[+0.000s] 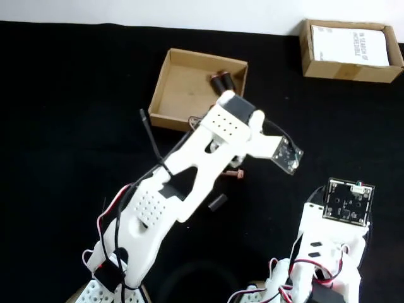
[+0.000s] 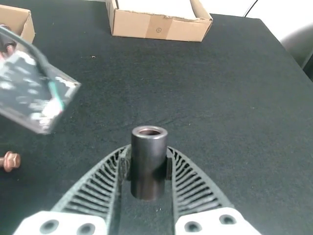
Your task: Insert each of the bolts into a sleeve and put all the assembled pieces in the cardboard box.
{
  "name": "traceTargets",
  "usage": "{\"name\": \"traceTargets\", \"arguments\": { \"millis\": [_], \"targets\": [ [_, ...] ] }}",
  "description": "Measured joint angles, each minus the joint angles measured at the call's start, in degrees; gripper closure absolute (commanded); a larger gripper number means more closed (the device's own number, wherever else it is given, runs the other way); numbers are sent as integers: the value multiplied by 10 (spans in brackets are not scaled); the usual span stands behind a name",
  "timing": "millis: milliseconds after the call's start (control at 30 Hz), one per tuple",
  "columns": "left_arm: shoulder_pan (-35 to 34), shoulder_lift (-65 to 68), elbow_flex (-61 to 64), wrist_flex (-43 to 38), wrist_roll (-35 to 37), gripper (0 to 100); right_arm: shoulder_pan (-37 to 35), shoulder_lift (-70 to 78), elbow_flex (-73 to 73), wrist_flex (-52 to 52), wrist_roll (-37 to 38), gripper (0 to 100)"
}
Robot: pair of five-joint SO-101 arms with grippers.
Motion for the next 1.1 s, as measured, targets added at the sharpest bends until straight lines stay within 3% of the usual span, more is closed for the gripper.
{"name": "traceTargets", "arguments": {
  "millis": [433,600,733,1100],
  "targets": [
    [18,76,-40,-3,18,818,0,0,-4,5,0,992],
    [17,104,-42,-12,80,829,0,0,-4,5,0,992],
    [21,127,-60,-23,135,996,0,0,-4,5,0,992],
    [25,145,-105,-16,284,992,0,0,-4,-43,0,992]
  ]
}}
